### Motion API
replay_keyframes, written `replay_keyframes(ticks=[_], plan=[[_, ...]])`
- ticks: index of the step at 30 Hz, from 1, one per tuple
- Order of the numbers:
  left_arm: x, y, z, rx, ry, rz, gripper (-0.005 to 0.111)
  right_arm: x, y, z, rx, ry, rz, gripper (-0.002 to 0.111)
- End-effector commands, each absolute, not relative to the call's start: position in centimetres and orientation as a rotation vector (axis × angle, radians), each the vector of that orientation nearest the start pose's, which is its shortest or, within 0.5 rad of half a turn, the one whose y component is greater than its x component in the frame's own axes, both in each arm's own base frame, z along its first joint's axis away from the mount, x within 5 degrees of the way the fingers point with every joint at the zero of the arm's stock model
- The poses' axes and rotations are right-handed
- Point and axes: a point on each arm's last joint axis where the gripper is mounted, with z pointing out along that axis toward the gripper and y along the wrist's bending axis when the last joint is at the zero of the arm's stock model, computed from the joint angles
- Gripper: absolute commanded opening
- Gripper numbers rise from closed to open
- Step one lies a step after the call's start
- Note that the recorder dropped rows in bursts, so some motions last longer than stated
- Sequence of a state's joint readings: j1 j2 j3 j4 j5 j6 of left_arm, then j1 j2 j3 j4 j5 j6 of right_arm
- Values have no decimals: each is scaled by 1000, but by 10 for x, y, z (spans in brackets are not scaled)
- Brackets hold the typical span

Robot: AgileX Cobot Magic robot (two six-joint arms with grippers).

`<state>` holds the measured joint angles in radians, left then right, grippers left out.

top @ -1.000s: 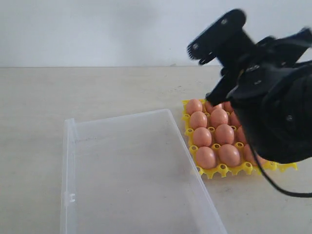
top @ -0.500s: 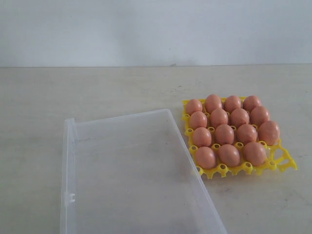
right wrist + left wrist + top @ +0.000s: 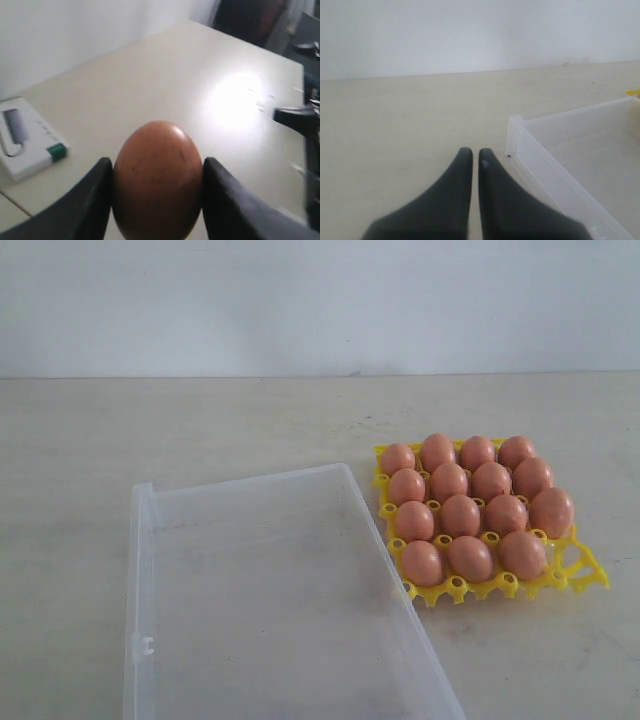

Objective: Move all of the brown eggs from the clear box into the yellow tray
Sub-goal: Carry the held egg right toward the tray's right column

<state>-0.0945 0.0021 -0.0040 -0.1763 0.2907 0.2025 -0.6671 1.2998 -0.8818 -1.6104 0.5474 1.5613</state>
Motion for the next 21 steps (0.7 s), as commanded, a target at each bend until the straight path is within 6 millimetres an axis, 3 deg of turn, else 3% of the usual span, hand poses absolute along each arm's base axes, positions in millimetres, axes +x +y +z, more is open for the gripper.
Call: replay_keyframes(ticks=[1, 6, 11, 16, 21], plan=[[54, -10, 188, 157, 1757, -92, 4, 219, -193, 343, 675, 1712, -667, 0], [54, -10, 188, 157, 1757, -92, 4, 253, -169, 382, 288, 1722, -355, 0], [54, -10, 188, 157, 1757, -92, 4, 269, -138, 401, -238, 1710, -191, 0], [54, -10, 188, 157, 1757, -92, 4, 274, -109, 402, -569, 1636, -278, 0], [54, -10, 188, 157, 1757, -92, 4, 282, -69, 383, -909, 1532, -381, 0]])
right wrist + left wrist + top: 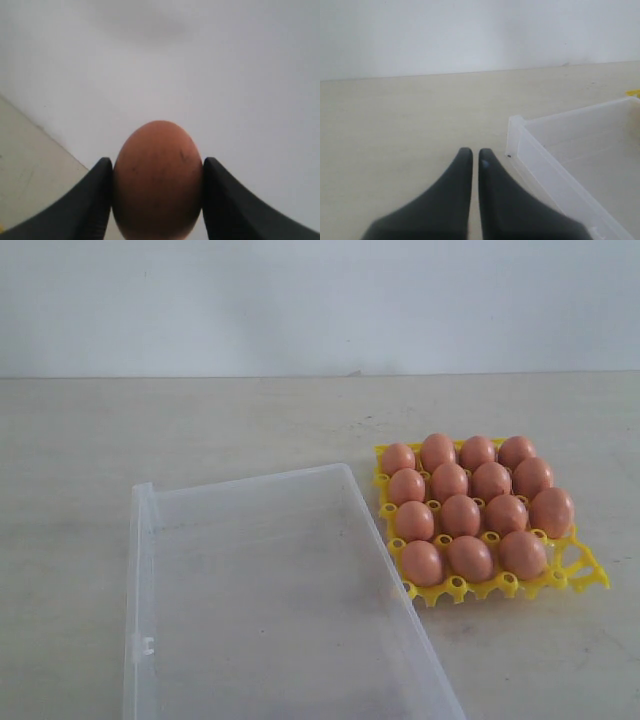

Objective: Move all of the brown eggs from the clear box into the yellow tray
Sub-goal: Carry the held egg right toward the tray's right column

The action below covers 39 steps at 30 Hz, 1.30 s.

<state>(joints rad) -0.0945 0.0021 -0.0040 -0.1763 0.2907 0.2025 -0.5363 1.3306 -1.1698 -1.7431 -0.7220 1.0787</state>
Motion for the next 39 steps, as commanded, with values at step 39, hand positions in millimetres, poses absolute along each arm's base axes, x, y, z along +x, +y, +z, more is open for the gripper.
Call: replay_keyframes(ticks=[39], plan=[[54, -10, 188, 157, 1757, -92, 4, 241, -54, 224, -195, 2313, 268, 0]])
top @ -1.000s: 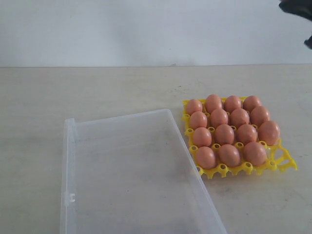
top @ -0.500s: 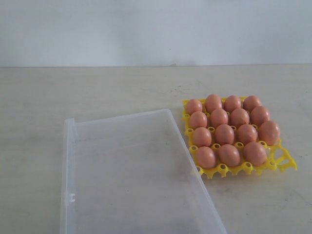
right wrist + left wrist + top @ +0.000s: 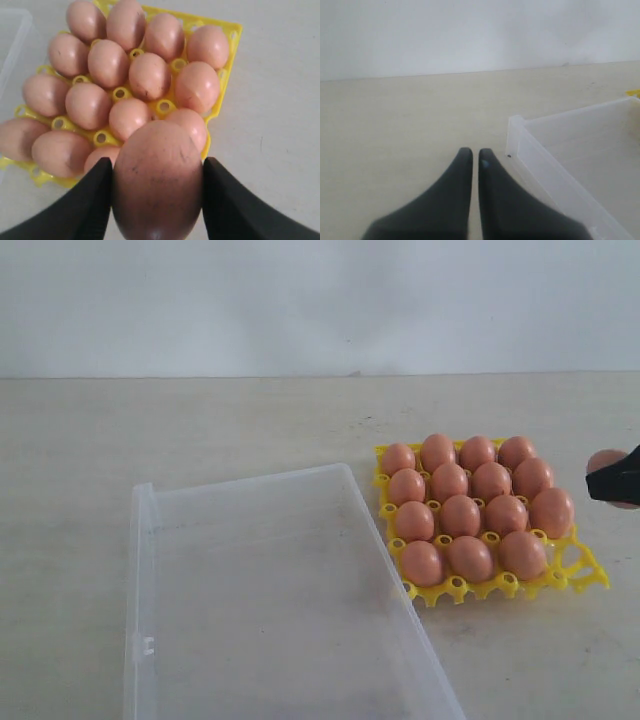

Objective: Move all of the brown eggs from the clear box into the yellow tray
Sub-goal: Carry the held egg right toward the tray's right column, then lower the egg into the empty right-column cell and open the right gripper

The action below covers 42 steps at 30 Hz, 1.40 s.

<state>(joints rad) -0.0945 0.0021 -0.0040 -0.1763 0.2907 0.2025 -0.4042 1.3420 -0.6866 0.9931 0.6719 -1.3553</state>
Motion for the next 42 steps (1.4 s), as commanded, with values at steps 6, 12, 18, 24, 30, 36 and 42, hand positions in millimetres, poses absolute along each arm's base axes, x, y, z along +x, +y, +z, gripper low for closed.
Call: replay_keyframes(ticks=[6, 12, 18, 24, 30, 36, 42], plan=[[54, -10, 188, 157, 1757, -92, 4, 260, -42, 191, -306, 2182, 534, 0], [54, -10, 188, 157, 1757, -92, 4, 267, -39, 176, -415, 2109, 603, 0], [54, -10, 188, 157, 1757, -92, 4, 266, -38, 180, -496, 2065, 559, 0], [54, -10, 188, 157, 1757, -92, 4, 262, -56, 157, -493, 2280, 315, 0], [54, -10, 188, 157, 1757, -92, 4, 260, -51, 161, -508, 2226, 408, 0], [54, -10, 188, 157, 1757, -92, 4, 260, -53, 160, -417, 2274, 427, 0], [54, -10, 188, 157, 1757, -92, 4, 258, -56, 156, -410, 2321, 401, 0]])
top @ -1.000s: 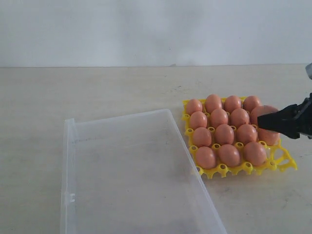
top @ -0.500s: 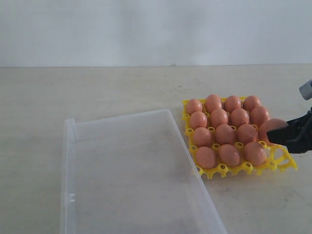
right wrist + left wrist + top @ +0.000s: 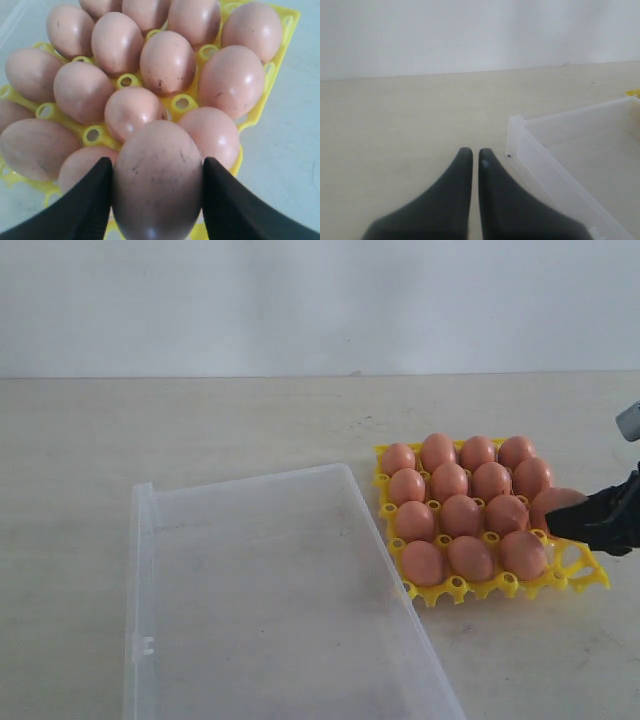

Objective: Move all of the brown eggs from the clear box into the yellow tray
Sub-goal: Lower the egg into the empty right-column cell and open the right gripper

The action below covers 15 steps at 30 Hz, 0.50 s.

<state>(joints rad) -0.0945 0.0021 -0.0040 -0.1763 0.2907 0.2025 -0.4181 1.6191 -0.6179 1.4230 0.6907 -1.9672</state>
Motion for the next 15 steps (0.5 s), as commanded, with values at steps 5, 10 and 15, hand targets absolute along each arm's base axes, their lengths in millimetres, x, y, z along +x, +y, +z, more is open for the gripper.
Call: replay_keyframes(ticks=[5, 10, 15], plan=[[54, -10, 188, 157, 1757, -92, 4, 258, -54, 156, -417, 2315, 415, 0], [54, -10, 188, 157, 1757, -92, 4, 260, -40, 144, -514, 2329, 502, 0], [54, -10, 188, 157, 1757, -92, 4, 264, -31, 132, -599, 2357, 482, 0]])
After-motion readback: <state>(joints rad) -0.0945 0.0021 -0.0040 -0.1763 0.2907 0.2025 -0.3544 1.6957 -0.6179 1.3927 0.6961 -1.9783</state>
